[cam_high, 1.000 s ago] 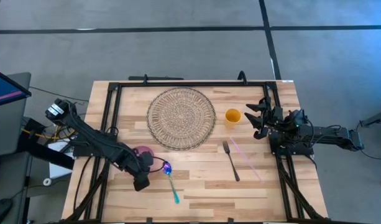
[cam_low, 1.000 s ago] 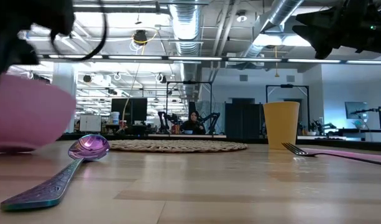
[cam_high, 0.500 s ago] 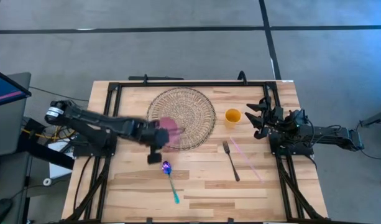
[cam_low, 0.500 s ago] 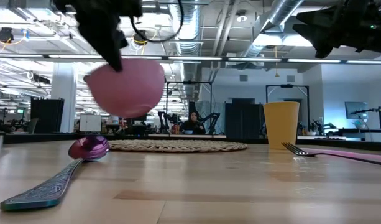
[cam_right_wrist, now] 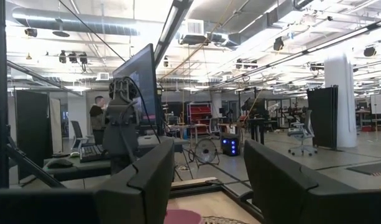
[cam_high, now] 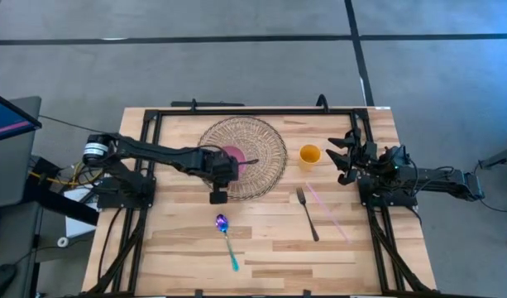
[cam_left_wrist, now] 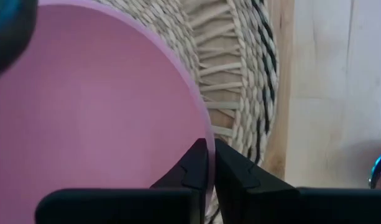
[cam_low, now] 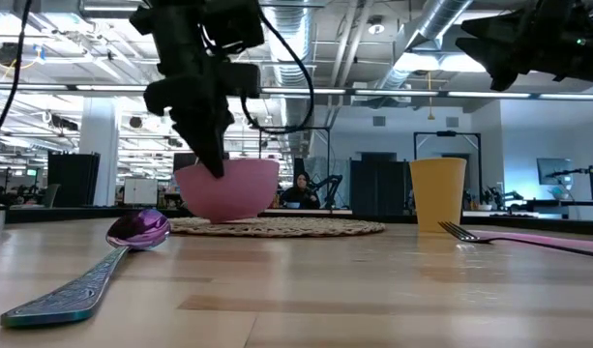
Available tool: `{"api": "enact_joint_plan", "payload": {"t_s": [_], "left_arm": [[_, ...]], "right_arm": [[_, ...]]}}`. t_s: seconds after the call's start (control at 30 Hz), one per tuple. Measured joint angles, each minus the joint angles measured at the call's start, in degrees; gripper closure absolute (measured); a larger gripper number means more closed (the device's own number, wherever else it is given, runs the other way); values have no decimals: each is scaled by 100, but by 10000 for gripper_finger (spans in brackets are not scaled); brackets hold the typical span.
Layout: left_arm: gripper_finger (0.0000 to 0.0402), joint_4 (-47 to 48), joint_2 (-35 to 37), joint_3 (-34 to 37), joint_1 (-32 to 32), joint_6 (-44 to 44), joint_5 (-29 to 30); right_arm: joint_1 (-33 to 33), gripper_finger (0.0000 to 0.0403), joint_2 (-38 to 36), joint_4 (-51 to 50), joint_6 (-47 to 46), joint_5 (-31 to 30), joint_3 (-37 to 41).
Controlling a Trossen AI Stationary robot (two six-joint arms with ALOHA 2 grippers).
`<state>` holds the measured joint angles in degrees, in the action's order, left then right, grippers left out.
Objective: Pick & Place Utensil
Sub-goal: Put the pink bowl on the placemat, then put the black fork on the pink bowl
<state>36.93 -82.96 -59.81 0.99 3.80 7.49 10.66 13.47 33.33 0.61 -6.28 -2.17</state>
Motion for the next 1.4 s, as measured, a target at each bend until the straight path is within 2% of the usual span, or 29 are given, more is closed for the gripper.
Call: {"api": "enact_joint_plan", "payload": {"t_s": [0.27, 0.5, 0.7, 0.93, 1.07, 1.23, 1.4], "left_arm": [[385, -66, -144, 0, 33, 6, 22], [330, -237, -48, 0, 49, 5, 16], [305, -436, 400, 0, 254, -10, 16], [306, -532, 1200, 2, 690, -680, 16], [307, -542, 1482, 2, 979, -772, 15], [307, -541, 1692, 3, 1231, -773, 116], [307, -519, 1869, 4, 1338, -772, 363]], "right_arm": [[0, 214, 0, -1, 237, 0, 0], [0, 214, 1, 4, 237, 0, 0], [0, 214, 0, 15, 239, 0, 0], [-2, 214, 1, 27, 173, 16, 0], [-4, 214, 42, -28, -43, 21, -50], [-146, 217, 618, -162, -250, 33, -334], [-405, 226, 1672, -172, -261, 36, -815]]}}
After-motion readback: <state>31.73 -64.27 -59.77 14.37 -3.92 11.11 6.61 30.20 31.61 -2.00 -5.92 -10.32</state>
